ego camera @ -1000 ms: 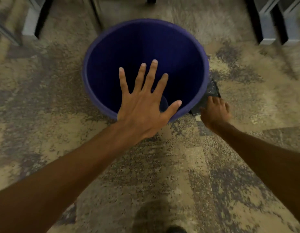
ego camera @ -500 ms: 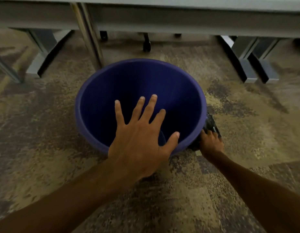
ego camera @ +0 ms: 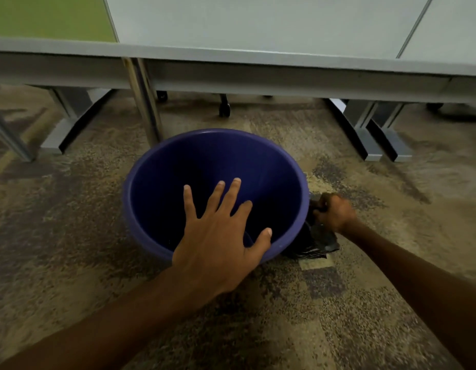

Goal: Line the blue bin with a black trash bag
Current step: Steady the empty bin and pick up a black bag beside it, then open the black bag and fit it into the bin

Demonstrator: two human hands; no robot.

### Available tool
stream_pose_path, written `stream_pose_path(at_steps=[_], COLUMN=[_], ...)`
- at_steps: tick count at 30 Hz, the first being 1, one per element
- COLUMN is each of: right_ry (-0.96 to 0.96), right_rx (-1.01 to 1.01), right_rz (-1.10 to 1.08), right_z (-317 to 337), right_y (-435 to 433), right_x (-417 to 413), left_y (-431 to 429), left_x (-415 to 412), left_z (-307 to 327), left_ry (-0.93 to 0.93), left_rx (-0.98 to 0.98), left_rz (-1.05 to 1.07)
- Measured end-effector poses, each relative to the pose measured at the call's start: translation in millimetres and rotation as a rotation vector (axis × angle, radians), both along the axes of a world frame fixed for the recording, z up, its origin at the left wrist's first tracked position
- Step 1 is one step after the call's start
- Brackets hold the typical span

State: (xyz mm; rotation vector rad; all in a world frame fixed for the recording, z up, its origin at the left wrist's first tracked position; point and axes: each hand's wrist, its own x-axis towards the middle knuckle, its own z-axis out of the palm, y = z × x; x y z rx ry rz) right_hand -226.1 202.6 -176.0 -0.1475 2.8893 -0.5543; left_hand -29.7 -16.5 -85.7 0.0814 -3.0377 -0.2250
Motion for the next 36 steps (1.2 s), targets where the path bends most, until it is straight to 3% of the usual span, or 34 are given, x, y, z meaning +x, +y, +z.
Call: stream_pose_path(at_steps=[4, 8, 16, 26, 29, 33, 36], right_ry=[-0.053, 0.072, 0.028, -0.022, -0.014, -0.053, -0.069], right_rx=[-0.050, -0.115, -0.235, -0.036, -0.105, -0.324, -0.419], right_rz=[0.018, -0.063, -0.111, 0.085, 0.103, 0.119, 0.162], right_z=[34.3, 67.0, 153.0, 255.0, 279.6, 305.2, 320.8], right_y=[6.3, 13.9, 21.8, 8.7, 4.4, -14.7, -40.7], right_x=[-7.0, -3.8, 7.6, 39.8, 52.0, 69.6, 84.0], left_y=[0.2, 0.6, 0.8, 1.1, 7.6, 24.4, 27.6], left_x=[-1.3, -0.8, 3.1, 8.8, 6.2, 1.0, -7.0], left_z=[-1.3, -0.5, 2.0, 19.7, 38.5, 87.5, 125.2], left_ry=[0.001, 0.022, 0.037, 0.019, 0.105, 0.130, 0.200], left_rx=[-0.010, -0.013, -0.013, 0.074, 0.245, 0.880, 1.290], left_rz=[-0.001, -0.008, -0.033, -0.058, -0.182, -0.335, -0.334])
